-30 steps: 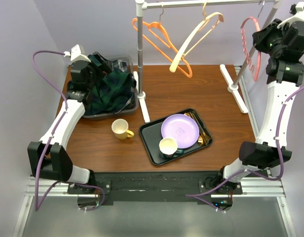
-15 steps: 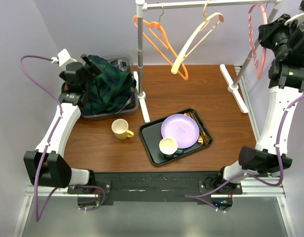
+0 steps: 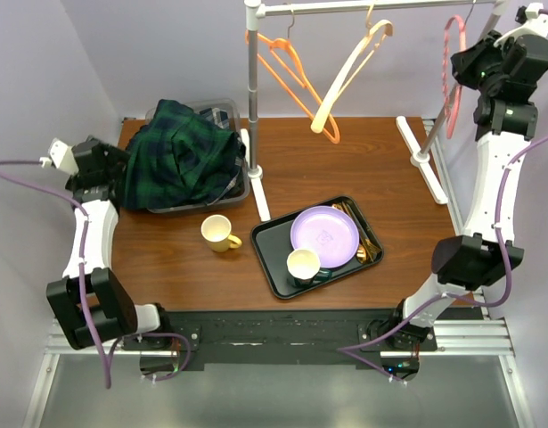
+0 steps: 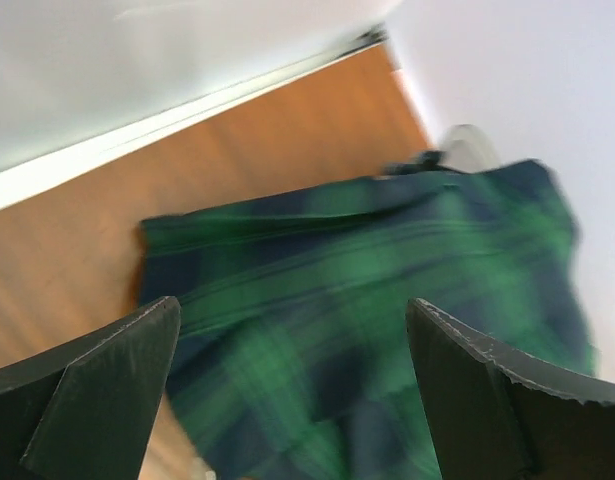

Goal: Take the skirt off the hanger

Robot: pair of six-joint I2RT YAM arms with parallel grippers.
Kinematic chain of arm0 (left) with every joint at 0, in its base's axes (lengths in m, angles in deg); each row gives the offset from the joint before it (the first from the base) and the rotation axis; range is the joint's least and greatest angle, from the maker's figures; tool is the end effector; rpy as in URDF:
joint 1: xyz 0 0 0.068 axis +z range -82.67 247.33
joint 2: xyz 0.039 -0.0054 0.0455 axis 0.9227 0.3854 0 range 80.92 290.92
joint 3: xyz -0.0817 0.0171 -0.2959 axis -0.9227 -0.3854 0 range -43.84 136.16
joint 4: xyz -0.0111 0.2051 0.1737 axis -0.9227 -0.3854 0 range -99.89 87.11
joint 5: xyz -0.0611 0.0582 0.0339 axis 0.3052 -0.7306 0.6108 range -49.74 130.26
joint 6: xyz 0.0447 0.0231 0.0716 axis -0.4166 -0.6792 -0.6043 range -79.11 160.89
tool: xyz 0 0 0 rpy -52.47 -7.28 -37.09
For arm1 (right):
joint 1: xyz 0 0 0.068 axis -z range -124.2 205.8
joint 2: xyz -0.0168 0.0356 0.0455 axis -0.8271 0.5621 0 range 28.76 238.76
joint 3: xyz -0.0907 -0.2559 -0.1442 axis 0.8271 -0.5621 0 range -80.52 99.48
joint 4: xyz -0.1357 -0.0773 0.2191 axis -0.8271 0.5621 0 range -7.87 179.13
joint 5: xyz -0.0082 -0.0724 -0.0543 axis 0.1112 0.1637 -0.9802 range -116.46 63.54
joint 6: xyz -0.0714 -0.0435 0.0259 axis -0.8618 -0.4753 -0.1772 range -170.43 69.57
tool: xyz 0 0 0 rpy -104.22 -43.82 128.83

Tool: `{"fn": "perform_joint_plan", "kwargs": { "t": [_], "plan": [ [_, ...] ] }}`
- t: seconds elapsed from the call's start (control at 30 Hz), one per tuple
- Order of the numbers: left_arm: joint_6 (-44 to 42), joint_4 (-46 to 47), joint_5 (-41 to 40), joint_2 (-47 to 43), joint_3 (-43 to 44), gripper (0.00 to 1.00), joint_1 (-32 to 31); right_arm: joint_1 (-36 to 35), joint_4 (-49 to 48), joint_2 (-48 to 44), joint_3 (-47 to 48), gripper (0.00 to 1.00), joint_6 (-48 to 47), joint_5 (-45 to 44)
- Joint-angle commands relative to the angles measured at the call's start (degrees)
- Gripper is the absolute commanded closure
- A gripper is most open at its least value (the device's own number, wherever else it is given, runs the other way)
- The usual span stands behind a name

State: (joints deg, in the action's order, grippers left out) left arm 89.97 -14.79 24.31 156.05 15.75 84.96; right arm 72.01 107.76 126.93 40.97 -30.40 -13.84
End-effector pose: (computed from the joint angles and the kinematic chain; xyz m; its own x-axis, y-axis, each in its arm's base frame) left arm 0.3126 0.1217 0.3246 0.1078 -0.7281 -0.6770 -0.6749 0.4464 -0.5876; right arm 0.4088 -0.1012 0.5594 -0.0147 0.3524 -0.9357 0.0721 0.9338 0.3505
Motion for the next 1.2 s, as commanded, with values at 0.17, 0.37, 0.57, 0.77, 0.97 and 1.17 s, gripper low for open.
{"fn": "perform_joint_plan", "kwargs": {
  "t": [0.17, 0.37, 0.57, 0.77, 0.97, 1.17],
  "plan": [
    [4.88, 6.71, 10.75, -1.49, -7.90, 0.00, 6.98, 0.93, 4.15, -7.28, 0.86, 0.30, 2.64, -0.58],
    [2.43, 14.35, 19.52, 4.13, -10.98, 0.00, 8.82, 0.93, 5.48, -18.88, -8.97, 0.07, 4.05, 2.05],
    [-0.83, 26.12, 30.77, 13.80, -11.24, 0.00, 11.72, 0.84, 3.30, -30.57, -20.23, 0.01, 6.33, 6.80],
    [4.88, 41.26, 31.34, 13.28, -19.77, 0.00, 12.08, 0.76, 0.22, -36.65, -27.97, 0.01, 9.67, 12.50],
    [8.04, 52.45, 28.77, 19.25, -22.67, 0.04, 12.17, 0.84, -1.90, -36.82, -29.39, 0.01, 9.15, 14.27],
    [13.41, 69.11, 33.25, 22.34, -25.49, 0.83, 12.17, 0.58, -3.13, -37.17, -28.24, 0.02, 11.87, 18.74]
  ]
}}
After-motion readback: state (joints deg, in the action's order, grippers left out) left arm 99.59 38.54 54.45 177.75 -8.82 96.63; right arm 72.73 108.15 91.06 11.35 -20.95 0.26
